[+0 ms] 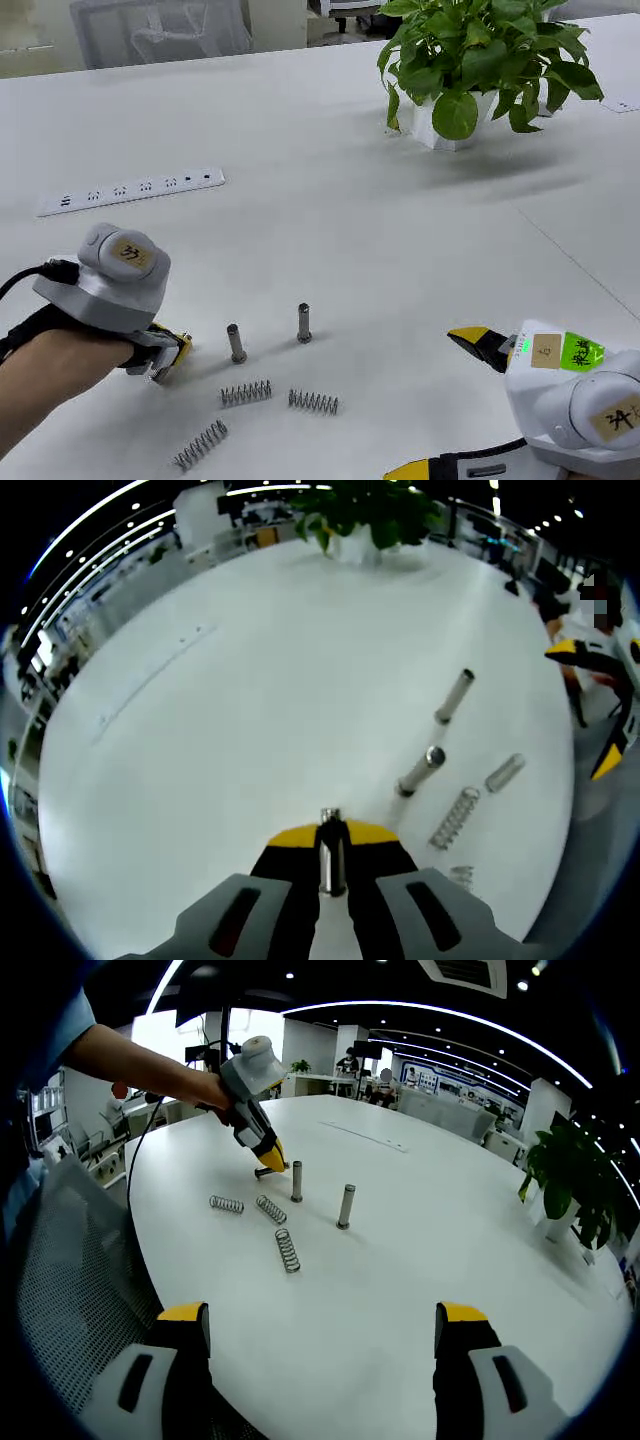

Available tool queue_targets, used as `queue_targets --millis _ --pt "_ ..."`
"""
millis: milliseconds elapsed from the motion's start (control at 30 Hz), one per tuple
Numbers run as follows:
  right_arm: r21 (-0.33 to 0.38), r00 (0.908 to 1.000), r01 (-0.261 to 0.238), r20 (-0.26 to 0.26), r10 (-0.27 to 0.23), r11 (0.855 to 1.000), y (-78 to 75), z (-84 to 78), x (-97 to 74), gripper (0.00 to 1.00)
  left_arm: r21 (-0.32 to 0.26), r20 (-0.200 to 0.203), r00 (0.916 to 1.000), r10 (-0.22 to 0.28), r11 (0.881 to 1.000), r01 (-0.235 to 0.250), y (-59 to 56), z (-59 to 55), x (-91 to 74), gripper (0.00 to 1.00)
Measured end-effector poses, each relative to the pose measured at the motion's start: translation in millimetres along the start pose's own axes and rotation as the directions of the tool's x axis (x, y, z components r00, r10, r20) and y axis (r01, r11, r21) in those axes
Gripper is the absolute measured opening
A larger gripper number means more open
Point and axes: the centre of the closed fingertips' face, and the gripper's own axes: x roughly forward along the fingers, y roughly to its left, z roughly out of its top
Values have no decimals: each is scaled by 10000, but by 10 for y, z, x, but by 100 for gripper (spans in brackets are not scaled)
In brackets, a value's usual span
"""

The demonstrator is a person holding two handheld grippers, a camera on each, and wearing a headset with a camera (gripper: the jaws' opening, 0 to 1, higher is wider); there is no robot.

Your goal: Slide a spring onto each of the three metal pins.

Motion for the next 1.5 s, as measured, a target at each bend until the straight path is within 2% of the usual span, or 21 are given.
queue_targets --millis 367,767,1000,1500 --pt "-56 10000 -74 -46 73 10000 15 -6 9 94 -91 784 9969 76 9999 -69 -25 12 -147 8" --pt "-110 9998 -156 -136 154 9998 35 -20 21 94 -479 1698 9850 321 9986 -243 -40 14 -260 8" --pt "-150 9997 -183 -174 180 9997 44 -30 24 94 -608 1943 9800 441 9976 -328 -44 -12 -299 8" --pt "-173 9995 -250 -217 246 9995 63 -39 27 94 -840 2202 9734 628 9954 -452 -29 -79 -340 8"
